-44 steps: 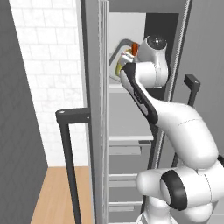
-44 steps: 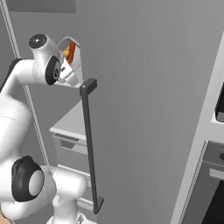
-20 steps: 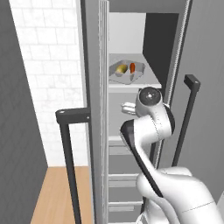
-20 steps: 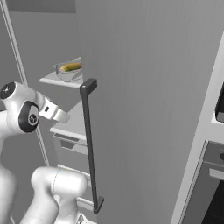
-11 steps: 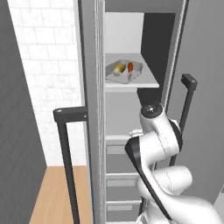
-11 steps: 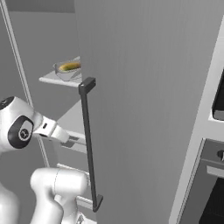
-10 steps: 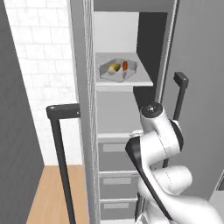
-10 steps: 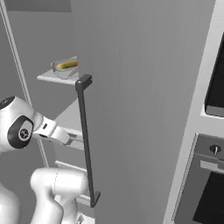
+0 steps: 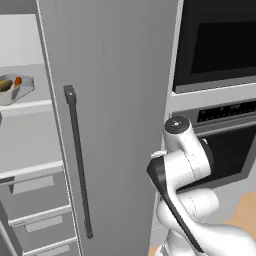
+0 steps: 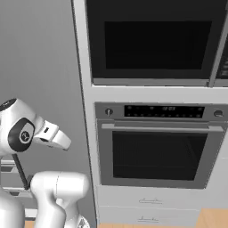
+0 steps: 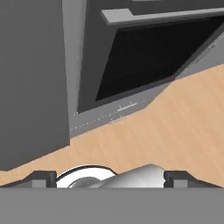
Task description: Take the meat container that has the steak and place it on the second highest rack of the freezer. Then take the vegetable container that has the cucumber and carrot and place it on the highest rack of the freezer.
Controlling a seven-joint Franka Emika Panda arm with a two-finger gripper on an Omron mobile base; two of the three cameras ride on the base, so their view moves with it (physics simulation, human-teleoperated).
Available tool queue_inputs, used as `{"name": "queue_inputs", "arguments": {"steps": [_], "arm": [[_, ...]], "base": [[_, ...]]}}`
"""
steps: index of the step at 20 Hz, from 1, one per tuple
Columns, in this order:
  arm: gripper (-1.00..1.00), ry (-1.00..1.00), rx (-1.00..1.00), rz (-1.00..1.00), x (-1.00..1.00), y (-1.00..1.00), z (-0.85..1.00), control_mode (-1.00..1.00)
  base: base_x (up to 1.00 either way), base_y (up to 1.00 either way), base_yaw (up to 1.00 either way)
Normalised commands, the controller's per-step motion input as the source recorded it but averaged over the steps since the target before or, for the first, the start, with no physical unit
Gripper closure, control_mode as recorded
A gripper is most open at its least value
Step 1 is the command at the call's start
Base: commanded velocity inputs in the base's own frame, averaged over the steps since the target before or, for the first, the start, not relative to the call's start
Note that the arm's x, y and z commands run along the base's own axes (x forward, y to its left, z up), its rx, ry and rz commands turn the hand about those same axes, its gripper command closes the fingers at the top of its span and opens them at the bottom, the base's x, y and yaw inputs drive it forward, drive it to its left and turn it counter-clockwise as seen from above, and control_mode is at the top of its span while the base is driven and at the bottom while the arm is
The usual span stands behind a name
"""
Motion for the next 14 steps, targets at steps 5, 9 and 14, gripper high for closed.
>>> {"name": "queue_inputs", "arguments": {"steps": [5,9,14], "arm": [[-1.00,0.00,0.00,0.00,0.00,0.00,0.00,1.00],[-1.00,0.00,0.00,0.00,0.00,0.00,0.00,1.00],[-1.00,0.00,0.00,0.00,0.00,0.00,0.00,1.00]], "base": [[0.20,-1.00,-0.37],[0.34,-1.00,-0.27],[0.75,-1.00,-0.14]]}}
